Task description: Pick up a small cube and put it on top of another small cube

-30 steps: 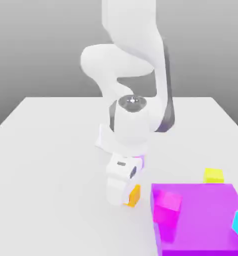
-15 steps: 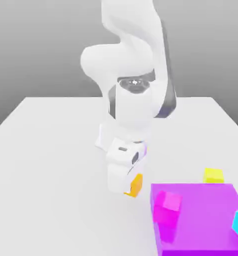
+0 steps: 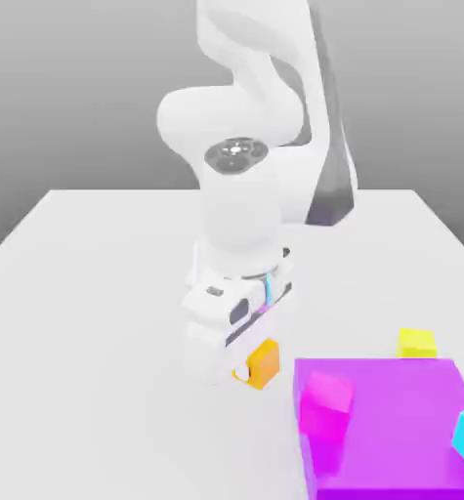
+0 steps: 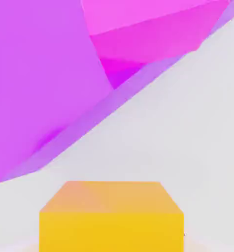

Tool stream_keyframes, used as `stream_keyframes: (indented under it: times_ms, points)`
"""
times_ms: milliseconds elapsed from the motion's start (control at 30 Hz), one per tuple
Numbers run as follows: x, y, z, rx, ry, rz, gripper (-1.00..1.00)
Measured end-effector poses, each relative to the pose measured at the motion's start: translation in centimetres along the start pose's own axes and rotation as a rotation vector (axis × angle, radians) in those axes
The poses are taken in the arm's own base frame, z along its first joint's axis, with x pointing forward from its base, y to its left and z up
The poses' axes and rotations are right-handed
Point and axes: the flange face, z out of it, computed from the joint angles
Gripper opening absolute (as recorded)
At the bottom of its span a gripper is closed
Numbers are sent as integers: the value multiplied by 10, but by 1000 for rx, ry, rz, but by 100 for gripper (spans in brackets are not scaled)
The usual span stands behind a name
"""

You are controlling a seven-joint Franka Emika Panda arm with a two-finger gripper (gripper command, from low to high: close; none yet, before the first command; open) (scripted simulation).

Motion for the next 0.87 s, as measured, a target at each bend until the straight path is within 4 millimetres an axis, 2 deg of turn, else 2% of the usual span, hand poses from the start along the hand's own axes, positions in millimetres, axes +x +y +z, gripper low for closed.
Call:
stream_keyframes:
  times_ms: [233,300,333,433,533,600,633,700,733,867]
  points:
    - [67,12,-14,51,-28,199,-100]
    - [87,-7,-21,42,-37,201,-100]
    - [97,-23,-26,33,-41,188,-100]
    - [114,-97,-39,-12,-44,91,-100]
    - [115,-174,-53,-62,-31,-11,-100]
    - [108,-225,-63,-96,-12,-80,-100]
    - [104,-250,-60,-113,0,-116,-100]
    - [100,-267,-34,-128,10,-145,-100]
    - [99,-268,-19,-130,12,-151,100]
    - [99,-268,-19,-130,12,-151,100]
